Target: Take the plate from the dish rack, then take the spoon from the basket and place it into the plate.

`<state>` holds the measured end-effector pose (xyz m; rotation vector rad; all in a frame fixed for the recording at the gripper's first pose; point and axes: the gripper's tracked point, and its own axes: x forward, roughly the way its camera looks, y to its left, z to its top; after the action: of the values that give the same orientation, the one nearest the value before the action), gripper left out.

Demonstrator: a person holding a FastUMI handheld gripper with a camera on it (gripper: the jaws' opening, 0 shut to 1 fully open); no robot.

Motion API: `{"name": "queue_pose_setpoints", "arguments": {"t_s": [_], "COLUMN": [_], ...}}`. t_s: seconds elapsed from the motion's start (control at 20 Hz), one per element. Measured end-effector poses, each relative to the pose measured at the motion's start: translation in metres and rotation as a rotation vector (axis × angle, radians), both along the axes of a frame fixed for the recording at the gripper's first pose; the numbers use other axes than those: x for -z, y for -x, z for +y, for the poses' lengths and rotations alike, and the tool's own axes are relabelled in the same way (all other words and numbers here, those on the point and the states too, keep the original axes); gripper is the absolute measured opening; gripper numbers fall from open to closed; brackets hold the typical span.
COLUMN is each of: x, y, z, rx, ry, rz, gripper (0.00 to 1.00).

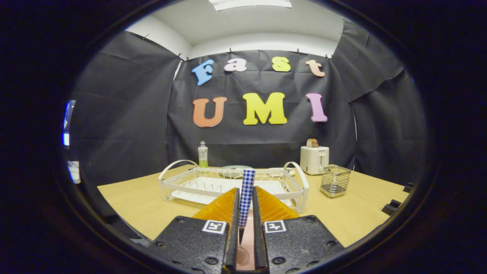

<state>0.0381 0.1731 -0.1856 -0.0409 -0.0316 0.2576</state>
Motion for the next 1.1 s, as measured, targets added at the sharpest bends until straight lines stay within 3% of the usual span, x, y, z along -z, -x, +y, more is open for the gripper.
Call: {"name": "queue_pose_setpoints", "arguments": {"t_s": [0.15,0.3,0.45,1.1], "x": [-0.012,-0.03,-0.05,-0.157], "y": [0.007,0.012,0.022,0.05], "z": [-0.015,-0.032,-0.037,-0.121], "rx": [0.006,0.048,0.035,0.116], "ry": [-0.004,-0.001,-0.031,-0.072], "rz": [0.0,-0.028,-0.028,-0.051], "gripper": [0.78,1.0,1.0,1.0]}}
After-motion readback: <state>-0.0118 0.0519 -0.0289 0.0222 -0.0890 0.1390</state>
